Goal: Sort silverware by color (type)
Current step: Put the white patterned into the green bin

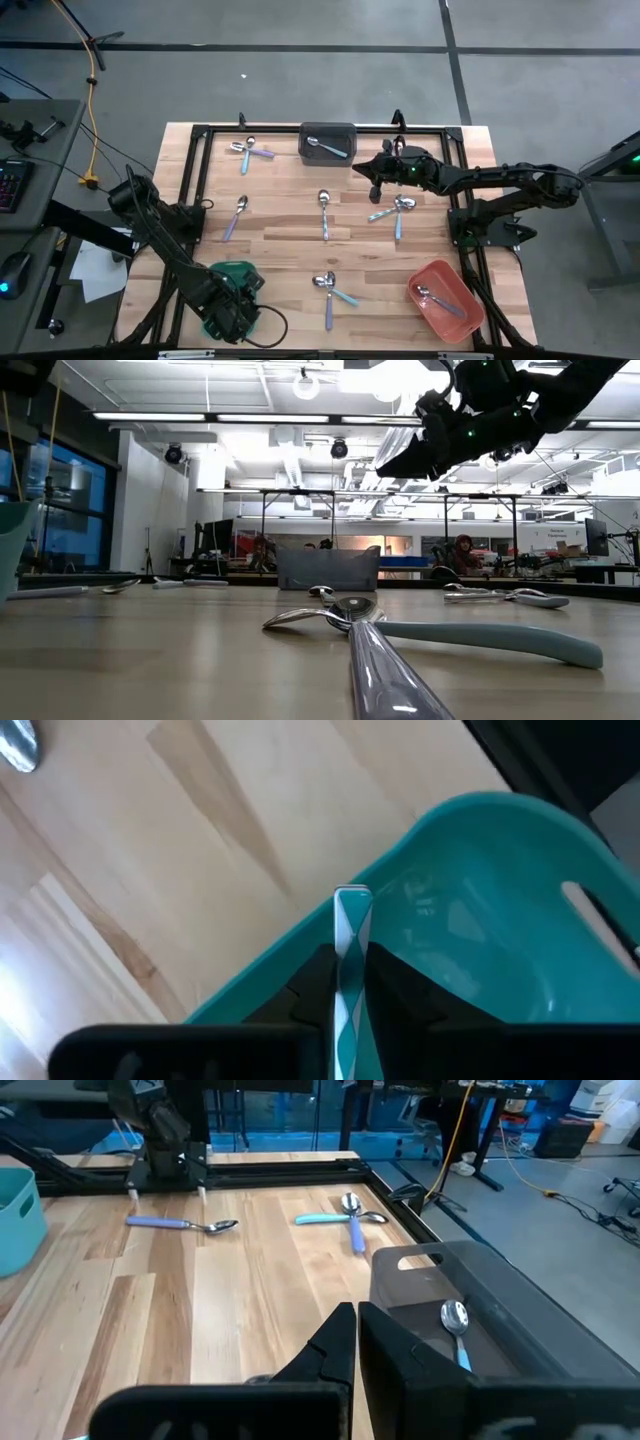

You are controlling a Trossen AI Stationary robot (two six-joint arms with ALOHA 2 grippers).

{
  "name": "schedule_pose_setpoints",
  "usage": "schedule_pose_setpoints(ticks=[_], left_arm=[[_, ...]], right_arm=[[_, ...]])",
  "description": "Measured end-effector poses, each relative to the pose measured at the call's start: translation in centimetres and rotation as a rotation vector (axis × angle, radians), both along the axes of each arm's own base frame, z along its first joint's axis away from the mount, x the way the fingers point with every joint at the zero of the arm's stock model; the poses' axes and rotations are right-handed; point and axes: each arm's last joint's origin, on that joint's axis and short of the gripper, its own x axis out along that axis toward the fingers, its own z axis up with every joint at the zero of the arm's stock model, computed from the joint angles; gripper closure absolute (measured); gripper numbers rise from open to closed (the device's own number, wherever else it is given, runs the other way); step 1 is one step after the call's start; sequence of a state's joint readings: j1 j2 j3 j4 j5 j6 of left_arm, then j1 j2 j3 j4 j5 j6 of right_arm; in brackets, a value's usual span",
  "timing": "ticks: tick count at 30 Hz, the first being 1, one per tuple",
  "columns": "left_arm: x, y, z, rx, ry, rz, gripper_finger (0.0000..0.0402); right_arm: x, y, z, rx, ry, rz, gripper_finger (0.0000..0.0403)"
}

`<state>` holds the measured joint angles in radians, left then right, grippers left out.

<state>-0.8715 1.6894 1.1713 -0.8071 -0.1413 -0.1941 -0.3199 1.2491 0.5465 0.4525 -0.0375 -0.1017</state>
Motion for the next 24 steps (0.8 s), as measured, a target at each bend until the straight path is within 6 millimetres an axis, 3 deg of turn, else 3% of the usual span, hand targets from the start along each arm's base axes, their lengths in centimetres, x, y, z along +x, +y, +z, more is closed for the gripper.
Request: schedule_pose_setpoints(ticks=[24], left_arm=[[-0.02, 0.03, -0.01, -0.038, 0.018, 0.146, 0.0357]], right_arm=[[-0.02, 0.01, -0.08, 0.001, 0.008, 0.000, 0.0403]])
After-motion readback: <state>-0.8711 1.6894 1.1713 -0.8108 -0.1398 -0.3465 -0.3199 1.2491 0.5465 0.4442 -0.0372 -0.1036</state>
